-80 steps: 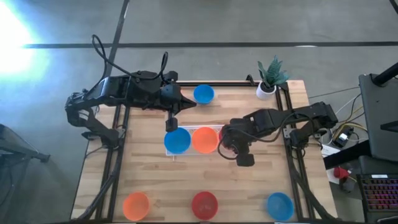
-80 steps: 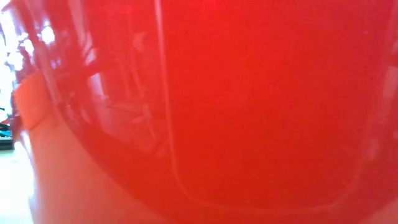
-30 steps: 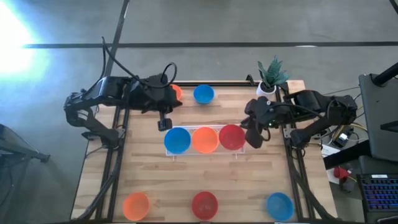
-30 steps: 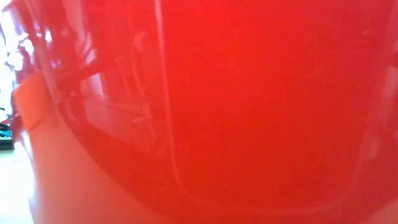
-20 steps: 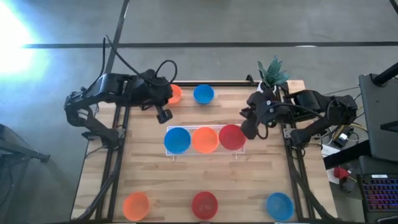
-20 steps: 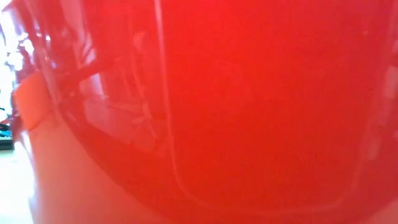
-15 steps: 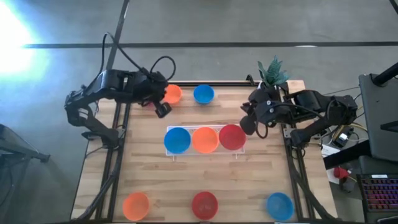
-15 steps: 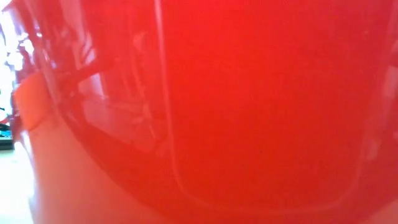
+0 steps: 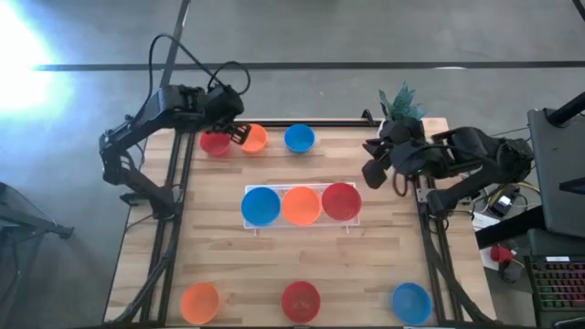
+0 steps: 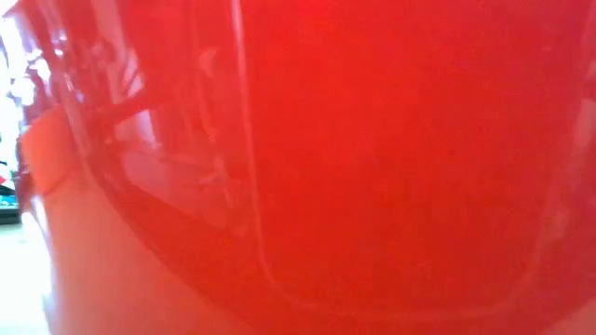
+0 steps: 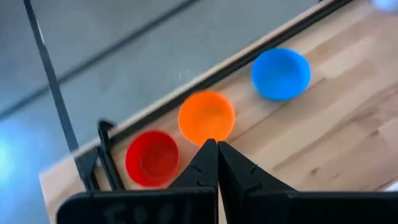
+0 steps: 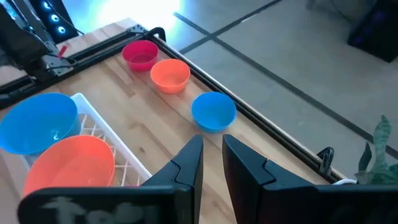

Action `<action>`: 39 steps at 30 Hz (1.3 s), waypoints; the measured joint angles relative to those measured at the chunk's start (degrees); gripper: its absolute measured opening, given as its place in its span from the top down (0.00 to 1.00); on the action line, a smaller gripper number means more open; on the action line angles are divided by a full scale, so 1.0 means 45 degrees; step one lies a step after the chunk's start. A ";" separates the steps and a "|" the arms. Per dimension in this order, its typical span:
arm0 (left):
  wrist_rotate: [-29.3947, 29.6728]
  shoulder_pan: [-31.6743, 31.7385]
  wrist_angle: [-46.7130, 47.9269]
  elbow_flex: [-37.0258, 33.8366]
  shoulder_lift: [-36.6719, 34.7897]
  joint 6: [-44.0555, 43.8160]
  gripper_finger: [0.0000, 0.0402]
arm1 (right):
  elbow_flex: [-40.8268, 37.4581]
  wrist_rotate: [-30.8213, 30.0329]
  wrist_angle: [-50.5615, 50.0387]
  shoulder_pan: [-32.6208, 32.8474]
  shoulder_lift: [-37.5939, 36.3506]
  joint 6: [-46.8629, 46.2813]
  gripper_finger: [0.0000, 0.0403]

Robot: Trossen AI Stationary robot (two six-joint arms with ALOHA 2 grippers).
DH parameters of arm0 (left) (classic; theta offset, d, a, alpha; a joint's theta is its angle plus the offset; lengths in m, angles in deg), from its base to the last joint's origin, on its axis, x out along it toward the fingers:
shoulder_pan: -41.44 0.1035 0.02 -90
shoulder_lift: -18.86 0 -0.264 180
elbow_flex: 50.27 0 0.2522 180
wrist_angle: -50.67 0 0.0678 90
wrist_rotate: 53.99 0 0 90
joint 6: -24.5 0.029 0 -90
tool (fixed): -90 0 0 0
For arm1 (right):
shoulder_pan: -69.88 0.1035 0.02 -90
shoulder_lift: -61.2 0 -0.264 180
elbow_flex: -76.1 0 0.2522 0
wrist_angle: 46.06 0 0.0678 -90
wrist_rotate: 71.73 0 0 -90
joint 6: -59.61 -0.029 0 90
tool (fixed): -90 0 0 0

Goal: Pick & Place Mini bowls
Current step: Stack the top red bowl on the red bowl on the shelf

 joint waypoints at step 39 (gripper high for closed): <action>-0.4059 0.5695 -0.5380 -0.8824 0.0024 0.0625 0.81 | 0.0000 0.0024 -0.0024 0.0000 -0.1732 0.0818 0.86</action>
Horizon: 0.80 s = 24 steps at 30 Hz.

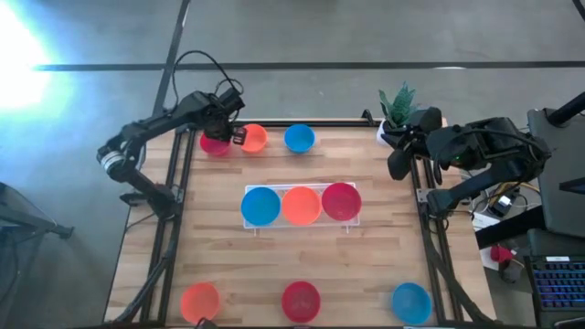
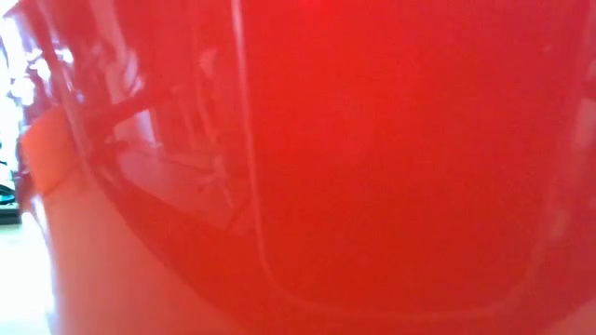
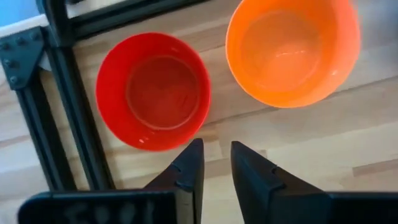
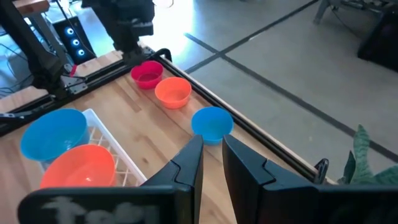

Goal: Pick & Place Mini bowls
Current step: Stack the top red bowl on the red bowl on the shelf

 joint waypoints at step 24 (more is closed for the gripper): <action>0.1213 0.0031 -0.5235 -0.4453 0.0005 0.0034 0.81 | 0.0000 0.0219 0.0034 -0.0005 -0.0015 -0.0855 0.86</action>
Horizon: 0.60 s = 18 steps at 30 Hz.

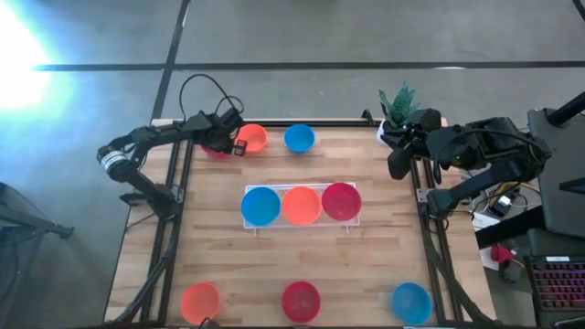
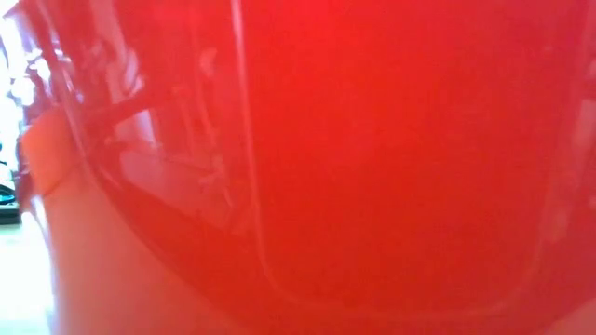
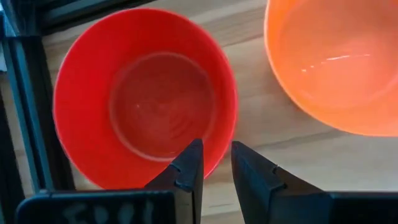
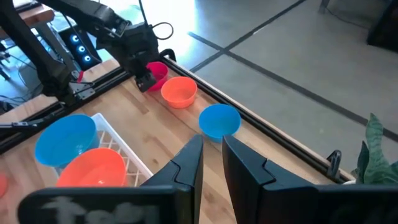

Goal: Pick & Place Mini bowls
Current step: Stack the top red bowl on the red bowl on the shelf

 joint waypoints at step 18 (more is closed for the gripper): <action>0.0006 0.0000 -0.2085 -0.1366 0.0000 -0.0029 0.81 | 0.0000 -0.0003 0.0000 0.0000 0.0000 -0.0450 0.86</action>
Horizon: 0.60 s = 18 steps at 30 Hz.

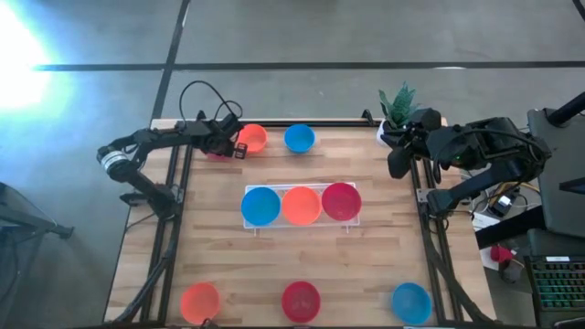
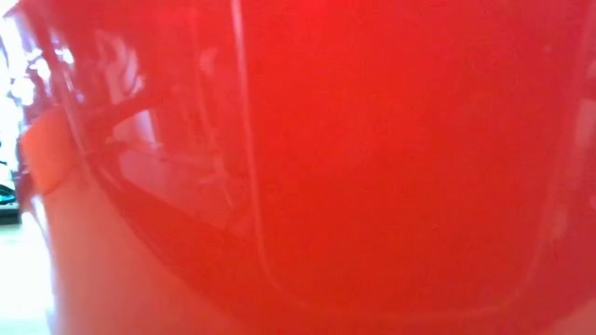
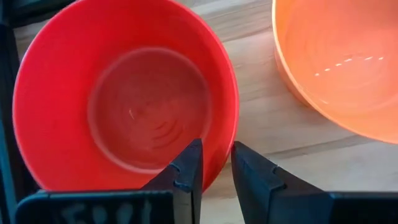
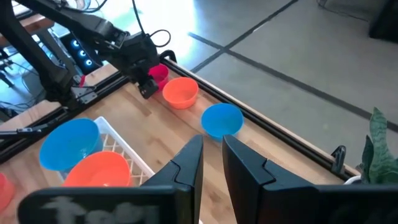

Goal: Pick & Place Mini bowls
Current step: Stack the top red bowl on the red bowl on the shelf

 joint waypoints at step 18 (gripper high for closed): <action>-0.0461 0.0010 -0.0492 -0.0496 -0.0144 0.1379 0.99 | 0.0000 -0.0003 0.0000 0.0000 0.0005 -0.0337 0.86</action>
